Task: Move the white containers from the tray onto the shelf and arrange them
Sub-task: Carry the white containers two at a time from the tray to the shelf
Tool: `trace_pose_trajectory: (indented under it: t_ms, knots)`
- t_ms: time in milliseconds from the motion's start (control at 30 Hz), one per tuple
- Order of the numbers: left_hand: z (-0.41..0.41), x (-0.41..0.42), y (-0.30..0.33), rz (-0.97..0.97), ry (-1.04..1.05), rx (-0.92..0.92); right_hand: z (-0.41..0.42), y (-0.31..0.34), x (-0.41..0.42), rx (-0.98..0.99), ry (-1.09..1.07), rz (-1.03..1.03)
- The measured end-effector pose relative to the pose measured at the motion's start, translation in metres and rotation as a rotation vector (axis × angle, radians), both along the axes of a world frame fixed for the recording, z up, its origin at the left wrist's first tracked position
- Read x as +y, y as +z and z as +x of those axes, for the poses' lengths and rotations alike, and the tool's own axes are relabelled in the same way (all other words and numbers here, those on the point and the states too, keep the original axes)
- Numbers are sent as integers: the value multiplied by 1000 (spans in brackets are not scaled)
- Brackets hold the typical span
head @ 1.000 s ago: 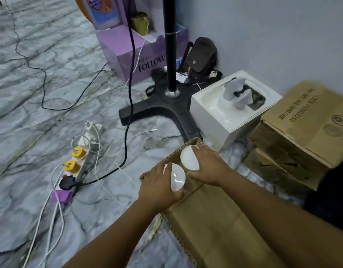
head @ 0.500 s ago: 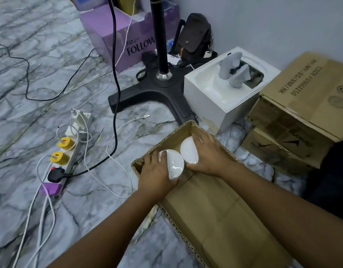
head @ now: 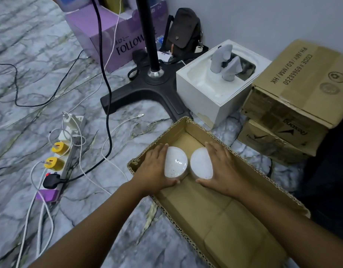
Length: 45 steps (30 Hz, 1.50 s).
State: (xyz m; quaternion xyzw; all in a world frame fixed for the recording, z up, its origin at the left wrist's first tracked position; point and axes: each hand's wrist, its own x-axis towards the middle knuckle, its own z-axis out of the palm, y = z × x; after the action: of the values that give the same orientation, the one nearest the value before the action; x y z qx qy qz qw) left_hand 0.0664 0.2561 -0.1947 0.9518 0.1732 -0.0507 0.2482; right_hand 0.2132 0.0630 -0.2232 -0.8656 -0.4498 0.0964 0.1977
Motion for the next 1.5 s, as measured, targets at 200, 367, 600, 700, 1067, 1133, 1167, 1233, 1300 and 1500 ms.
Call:
trace_pose_trajectory:
  t_ms: [200,367,600,700,1067,1133,1167,1233,1300,1500]
  knots:
    - [2,15,-1,-182,101,229,-20,-18,-26,455,-218,189]
    - [8,22,-6,-323,130,203,-18,-15,-23,598,-311,323]
    - [1,19,11,-526,161,-55,-27,6,-31,684,-326,425]
    - [-10,10,24,-612,216,-164,-31,27,-33,699,-326,454]
    - [-28,-19,58,-774,324,-404,-32,88,-27,787,-160,580]
    - [-30,-20,61,-817,274,-406,-32,93,-27,787,-149,594]
    - [-31,-19,63,-835,247,-401,-31,95,-26,790,-149,596]
    - [-33,-16,67,-840,217,-396,-29,99,-26,792,-152,600]
    - [-34,-13,69,-805,229,-395,-29,103,-24,779,-152,609]
    - [-33,-17,71,-738,243,-416,-28,104,-20,743,-154,624]
